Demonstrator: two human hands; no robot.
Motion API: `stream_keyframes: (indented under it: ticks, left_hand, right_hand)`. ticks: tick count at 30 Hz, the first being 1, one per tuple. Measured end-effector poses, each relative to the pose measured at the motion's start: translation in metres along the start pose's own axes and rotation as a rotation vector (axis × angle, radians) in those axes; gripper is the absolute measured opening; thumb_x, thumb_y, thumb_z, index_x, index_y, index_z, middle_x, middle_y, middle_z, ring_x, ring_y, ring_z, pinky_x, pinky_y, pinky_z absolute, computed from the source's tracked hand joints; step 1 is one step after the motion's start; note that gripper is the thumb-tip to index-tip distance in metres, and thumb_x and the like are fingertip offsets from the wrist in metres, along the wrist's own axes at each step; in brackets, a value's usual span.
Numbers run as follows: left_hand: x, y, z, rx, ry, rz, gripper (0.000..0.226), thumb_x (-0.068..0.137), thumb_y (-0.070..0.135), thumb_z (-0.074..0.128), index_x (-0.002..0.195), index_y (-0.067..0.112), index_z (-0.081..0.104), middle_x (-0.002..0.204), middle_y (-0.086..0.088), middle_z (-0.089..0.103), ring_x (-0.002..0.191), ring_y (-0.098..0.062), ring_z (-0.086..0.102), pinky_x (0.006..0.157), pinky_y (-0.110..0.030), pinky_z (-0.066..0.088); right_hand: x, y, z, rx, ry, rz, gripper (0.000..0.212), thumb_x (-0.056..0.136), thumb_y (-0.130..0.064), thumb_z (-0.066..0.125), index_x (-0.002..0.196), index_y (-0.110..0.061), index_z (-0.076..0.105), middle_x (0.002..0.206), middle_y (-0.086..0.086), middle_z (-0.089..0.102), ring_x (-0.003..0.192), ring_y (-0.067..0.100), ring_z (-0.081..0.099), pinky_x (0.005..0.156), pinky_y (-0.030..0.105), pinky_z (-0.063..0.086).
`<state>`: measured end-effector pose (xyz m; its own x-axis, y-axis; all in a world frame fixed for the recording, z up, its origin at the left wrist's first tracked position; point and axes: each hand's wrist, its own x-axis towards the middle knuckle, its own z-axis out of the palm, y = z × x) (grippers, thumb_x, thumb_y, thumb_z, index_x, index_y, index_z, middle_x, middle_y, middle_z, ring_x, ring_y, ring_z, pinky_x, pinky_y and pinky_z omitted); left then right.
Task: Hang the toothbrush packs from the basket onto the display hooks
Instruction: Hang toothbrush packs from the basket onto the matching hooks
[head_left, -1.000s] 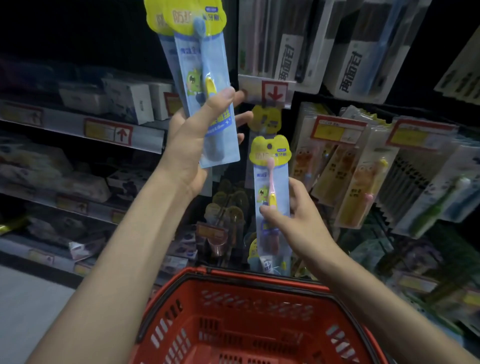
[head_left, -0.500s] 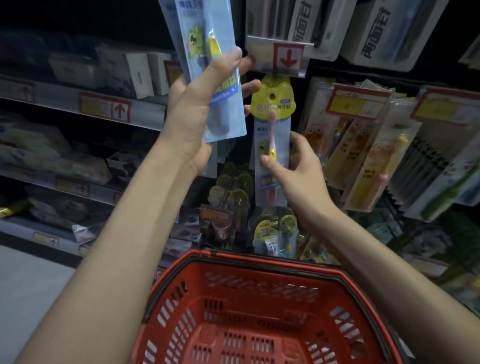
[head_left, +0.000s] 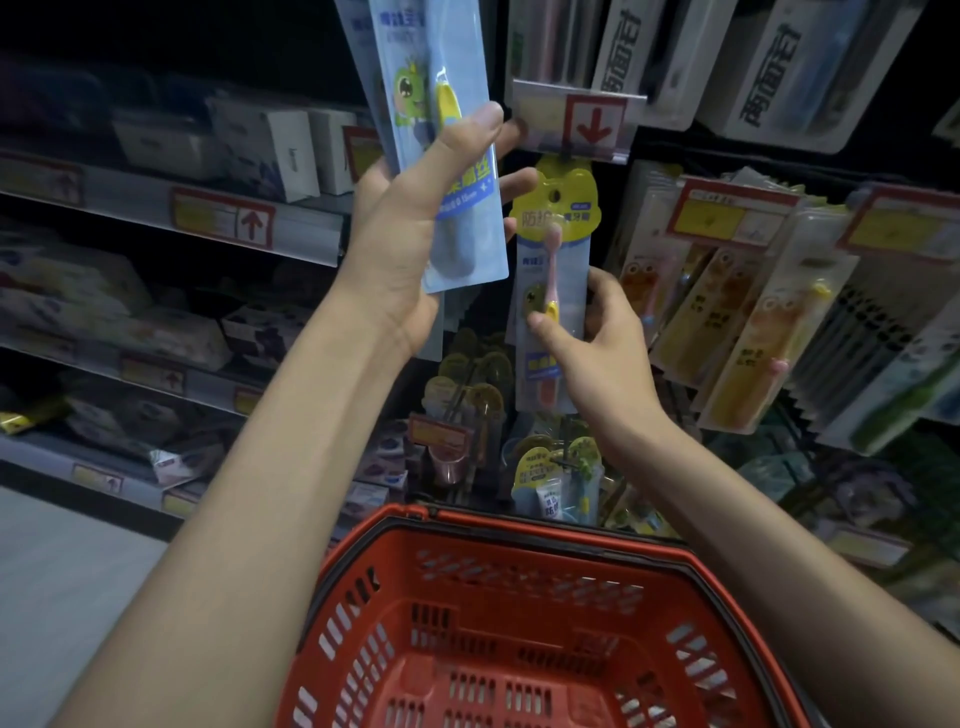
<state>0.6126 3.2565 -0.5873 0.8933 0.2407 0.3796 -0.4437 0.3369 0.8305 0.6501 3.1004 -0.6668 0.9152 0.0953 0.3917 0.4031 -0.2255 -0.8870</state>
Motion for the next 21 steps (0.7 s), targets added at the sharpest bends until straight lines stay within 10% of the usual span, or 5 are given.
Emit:
stream_keyframes:
  ticks: [15,21]
  left_hand:
    - [-0.002,0.001,0.001,0.018,0.010,-0.014,0.041,0.100,0.025,0.067,0.136,0.007,0.061,0.124,-0.005,0.076,0.107,-0.028,0.076,0.082,-0.039,0.061]
    - [-0.001,0.000,0.001,0.012,0.011,-0.012,0.040,0.099,0.025,0.067,0.135,0.009,0.061,0.124,-0.006,0.076,0.108,-0.029,0.076,0.080,-0.038,0.060]
  right_hand:
    - [0.017,0.004,0.006,-0.014,0.061,0.061,0.046,0.099,-0.018,0.069,0.140,-0.023,0.051,0.112,-0.018,0.067,0.094,-0.007,0.068,0.080,0.015,0.057]
    - [0.033,0.015,0.018,-0.019,0.141,0.133,0.058,0.101,-0.021,0.065,0.153,-0.026,0.040,0.139,-0.003,0.062,0.119,0.019,0.064,0.096,0.041,0.057]
